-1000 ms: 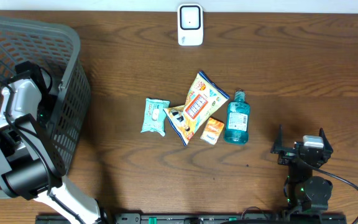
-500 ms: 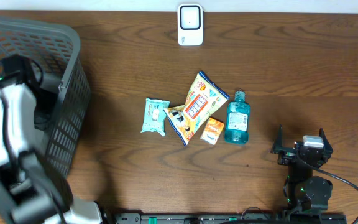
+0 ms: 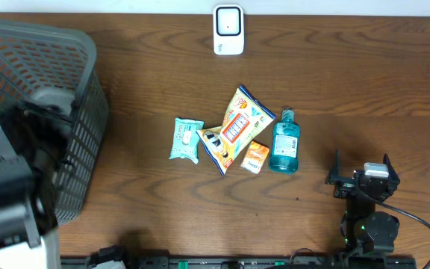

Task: Scan the item barcode
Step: 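Carry the Zam-Buk box out and set it below the snack bag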

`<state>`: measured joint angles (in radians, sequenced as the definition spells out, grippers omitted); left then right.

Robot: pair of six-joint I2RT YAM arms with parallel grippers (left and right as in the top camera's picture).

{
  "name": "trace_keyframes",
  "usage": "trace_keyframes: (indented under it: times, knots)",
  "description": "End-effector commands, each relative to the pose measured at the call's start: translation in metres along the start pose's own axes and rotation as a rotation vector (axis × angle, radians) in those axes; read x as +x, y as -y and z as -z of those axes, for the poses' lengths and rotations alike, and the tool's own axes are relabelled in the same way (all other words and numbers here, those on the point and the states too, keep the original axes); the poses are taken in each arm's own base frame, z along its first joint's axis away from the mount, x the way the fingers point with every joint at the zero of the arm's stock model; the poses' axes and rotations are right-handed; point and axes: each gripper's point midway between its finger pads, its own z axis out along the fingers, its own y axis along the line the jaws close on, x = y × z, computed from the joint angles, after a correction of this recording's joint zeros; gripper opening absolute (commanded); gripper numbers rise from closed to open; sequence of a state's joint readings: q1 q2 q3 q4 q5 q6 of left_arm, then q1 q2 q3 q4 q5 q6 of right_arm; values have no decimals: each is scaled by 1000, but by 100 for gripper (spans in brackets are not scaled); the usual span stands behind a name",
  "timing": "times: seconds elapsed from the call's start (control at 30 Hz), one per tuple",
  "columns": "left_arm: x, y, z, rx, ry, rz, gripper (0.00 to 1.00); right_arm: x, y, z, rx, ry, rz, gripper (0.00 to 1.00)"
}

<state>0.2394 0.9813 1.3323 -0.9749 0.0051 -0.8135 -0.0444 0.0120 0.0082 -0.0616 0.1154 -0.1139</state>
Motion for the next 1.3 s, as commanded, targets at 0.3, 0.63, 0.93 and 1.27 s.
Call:
trace_keyframes:
  times: [0.3,0.63,0.93,1.27]
  knots:
    - [182,21,-13,-17,-492,-341,57,0,0,0,-1,2,7,99]
    - [327,-53,-58,-451,-592,-260,57,0,0,0,-2,2,7,99]
    - [394,-43,-91,-463,-597,-92,56,0,0,0,-2,2,7,99]
    - [411,-48,-91,-522,-638,4,61,0,0,0,-1,2,7,99]
